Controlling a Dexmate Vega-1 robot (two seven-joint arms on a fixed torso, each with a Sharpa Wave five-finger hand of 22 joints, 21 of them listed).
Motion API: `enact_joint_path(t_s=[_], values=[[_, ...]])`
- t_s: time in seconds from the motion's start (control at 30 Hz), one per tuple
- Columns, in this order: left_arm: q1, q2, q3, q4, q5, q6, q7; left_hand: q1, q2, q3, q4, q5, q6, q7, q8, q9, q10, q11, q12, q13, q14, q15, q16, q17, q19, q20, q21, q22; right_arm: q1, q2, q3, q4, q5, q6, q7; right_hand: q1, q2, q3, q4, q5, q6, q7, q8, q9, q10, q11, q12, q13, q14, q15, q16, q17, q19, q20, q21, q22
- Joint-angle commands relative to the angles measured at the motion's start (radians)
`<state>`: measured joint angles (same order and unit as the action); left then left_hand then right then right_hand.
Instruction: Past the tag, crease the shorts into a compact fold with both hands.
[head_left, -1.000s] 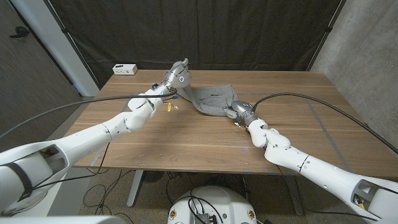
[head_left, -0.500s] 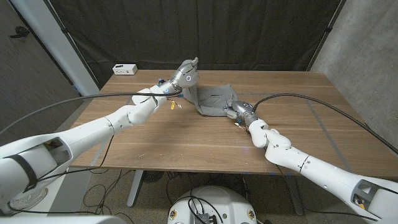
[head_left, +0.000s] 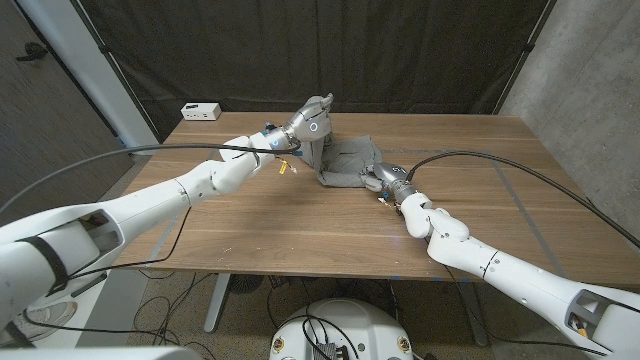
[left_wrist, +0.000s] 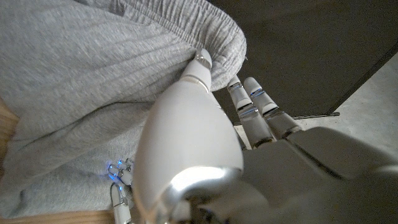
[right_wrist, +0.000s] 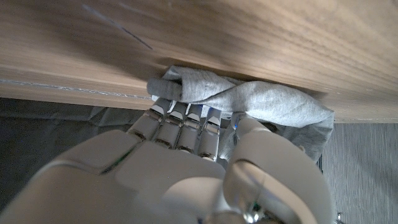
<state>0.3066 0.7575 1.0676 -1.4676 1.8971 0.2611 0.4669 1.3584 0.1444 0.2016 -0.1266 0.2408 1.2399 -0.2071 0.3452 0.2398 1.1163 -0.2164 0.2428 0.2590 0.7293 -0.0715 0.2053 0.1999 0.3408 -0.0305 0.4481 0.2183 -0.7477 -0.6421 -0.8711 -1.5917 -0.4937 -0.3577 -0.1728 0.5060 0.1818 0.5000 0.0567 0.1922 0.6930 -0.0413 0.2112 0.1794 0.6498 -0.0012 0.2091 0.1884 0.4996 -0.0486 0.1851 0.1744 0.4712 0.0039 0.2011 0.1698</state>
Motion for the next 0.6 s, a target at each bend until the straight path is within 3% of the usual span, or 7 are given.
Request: enact_joint_path(t_s=[0.03, 0.6], values=[[-0.066, -0.058, 0.055, 0.062, 0.008, -0.026, 0.053, 0.006, 0.000, 0.002, 0.005, 0.006, -0.002, 0.001, 0.009, 0.004, 0.003, -0.004, -0.002, 0.005, -0.004, -0.163, -0.003, 0.001, -0.001, -0.003, 0.009, 0.003, -0.014, -0.009, 0.010, -0.003, 0.016, 0.006, -0.004, 0.004, -0.005, 0.006, -0.006, -0.002, 0.006, -0.001, 0.000, 0.004, 0.007, 0.000, 0.005, 0.002, 0.003, -0.060, 0.006, 0.006, 0.009, 0.004, 0.003, 0.006], [-0.164, -0.135, 0.158, 0.152, -0.031, -0.066, 0.123, 0.012, -0.002, -0.010, 0.004, 0.007, 0.003, 0.002, 0.020, 0.007, 0.015, -0.005, -0.008, 0.000, -0.007, -0.165, 0.002, 0.006, -0.002, -0.005, 0.015, 0.003, -0.039, -0.027, 0.023, -0.028, 0.030, -0.010, -0.004, 0.003, -0.006, 0.008, -0.009, -0.003, 0.005, -0.002, -0.005, 0.005, 0.007, 0.001, 0.002, 0.003, -0.004, -0.063, 0.005, 0.008, 0.006, 0.002, 0.001, 0.006]])
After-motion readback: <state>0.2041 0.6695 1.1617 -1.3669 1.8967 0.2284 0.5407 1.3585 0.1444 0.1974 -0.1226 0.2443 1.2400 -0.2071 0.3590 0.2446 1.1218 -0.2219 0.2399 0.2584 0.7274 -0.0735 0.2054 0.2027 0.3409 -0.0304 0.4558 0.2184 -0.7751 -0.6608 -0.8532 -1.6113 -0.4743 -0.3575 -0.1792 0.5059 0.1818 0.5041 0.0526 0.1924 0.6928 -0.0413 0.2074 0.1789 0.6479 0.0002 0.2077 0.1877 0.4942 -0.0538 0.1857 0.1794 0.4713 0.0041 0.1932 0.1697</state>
